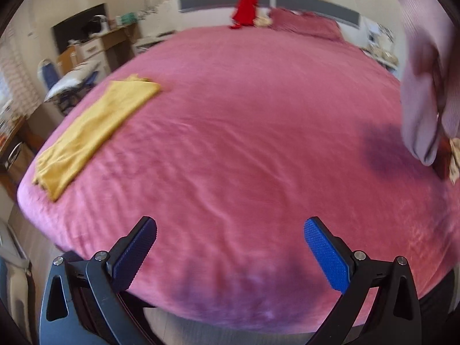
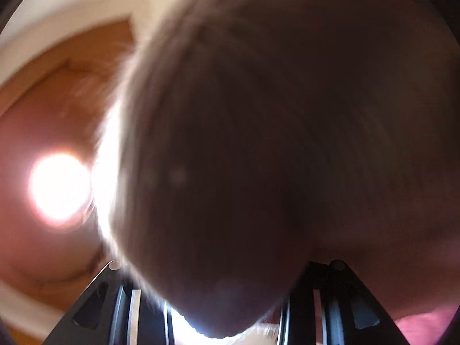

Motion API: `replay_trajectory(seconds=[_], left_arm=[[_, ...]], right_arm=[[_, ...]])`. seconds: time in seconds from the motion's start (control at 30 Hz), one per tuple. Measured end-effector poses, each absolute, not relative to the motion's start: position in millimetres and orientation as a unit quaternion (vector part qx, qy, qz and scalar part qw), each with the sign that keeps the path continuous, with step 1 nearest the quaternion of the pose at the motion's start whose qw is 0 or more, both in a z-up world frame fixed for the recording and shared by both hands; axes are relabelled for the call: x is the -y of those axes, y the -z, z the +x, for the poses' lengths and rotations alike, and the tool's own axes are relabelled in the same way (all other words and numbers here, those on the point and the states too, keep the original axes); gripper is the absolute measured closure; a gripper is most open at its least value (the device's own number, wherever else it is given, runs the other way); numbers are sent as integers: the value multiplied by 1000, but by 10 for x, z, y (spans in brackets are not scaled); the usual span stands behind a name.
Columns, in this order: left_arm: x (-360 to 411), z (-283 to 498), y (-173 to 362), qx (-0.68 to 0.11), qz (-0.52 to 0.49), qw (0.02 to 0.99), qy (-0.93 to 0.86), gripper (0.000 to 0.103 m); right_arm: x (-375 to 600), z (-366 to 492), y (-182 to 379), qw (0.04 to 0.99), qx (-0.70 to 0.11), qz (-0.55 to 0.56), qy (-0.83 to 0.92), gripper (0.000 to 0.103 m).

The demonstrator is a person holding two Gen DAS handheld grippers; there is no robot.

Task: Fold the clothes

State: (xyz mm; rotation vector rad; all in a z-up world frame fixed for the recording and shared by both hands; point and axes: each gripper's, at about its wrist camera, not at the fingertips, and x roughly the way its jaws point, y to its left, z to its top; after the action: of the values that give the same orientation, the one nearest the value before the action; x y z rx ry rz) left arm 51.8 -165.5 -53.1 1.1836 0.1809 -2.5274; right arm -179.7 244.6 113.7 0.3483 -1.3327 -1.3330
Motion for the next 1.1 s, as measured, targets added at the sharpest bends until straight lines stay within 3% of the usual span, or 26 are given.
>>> replay_trajectory(seconds=[0.2, 0.27, 0.4, 0.53, 0.67, 0.77, 0.83, 0.93, 1.1], left_arm=[[2374, 1090, 193, -102, 358, 263, 890, 0], [2627, 1330, 115, -127, 341, 293, 884, 0], [3040, 1632, 94, -178, 318, 332, 870, 0], [3267, 1728, 201, -219, 317, 355, 852, 0], [3294, 1659, 428, -228, 347, 351, 839, 0], [3199, 1510, 637, -203, 383, 339, 835, 0], [3103, 1396, 770, -176, 410, 333, 831, 0], [2989, 1211, 924, -146, 439, 323, 825, 0], [2920, 1105, 917, -144, 441, 321, 826, 0]], right_arm=[[-1075, -1411, -1863, 686, 522, 159, 481, 70], [-728, -1239, -1915, 706, 515, 164, 458, 69], [-438, -931, -1502, 695, 537, 196, 437, 68], [-831, -789, -668, 609, 553, 260, 506, 67], [-2086, -841, 282, 424, 607, 326, 588, 61], [-3053, -695, 671, 311, 596, 365, 644, 58], [-3152, -346, 670, 292, 526, 408, 687, 53], [-2320, -94, 952, 305, 367, 478, 738, 51], [-1066, 262, 934, 429, 203, 529, 704, 51]])
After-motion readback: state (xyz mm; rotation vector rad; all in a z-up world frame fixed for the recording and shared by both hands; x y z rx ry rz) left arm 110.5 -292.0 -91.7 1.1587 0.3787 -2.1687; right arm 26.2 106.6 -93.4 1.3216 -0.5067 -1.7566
